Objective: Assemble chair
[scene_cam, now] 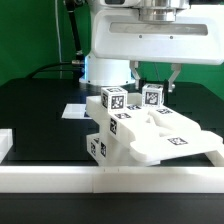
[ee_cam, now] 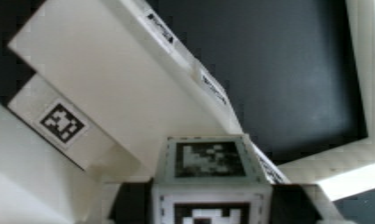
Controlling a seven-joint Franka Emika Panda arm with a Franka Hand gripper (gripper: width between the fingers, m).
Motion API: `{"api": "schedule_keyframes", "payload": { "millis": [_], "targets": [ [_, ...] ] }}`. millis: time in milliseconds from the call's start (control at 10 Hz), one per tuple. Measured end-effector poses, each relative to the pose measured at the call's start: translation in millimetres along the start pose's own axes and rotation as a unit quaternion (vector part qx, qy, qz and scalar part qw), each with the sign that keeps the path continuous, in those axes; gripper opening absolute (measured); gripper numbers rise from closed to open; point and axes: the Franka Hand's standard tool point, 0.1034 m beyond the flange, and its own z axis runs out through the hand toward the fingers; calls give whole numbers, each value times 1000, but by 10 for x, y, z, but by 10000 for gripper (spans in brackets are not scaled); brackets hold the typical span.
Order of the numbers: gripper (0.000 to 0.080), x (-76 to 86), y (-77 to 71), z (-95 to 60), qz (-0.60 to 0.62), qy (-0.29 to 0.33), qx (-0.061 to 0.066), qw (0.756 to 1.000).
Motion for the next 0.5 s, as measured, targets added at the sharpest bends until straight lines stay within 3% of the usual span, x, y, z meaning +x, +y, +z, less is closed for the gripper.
{"api": "schedule_keyframes", "payload": {
  "millis": [200,500],
  "targets": [
    [286,-3,-12,0,115,1,1,993],
    [288,-14,-33,3,280,-2,5,960]
  ]
}}
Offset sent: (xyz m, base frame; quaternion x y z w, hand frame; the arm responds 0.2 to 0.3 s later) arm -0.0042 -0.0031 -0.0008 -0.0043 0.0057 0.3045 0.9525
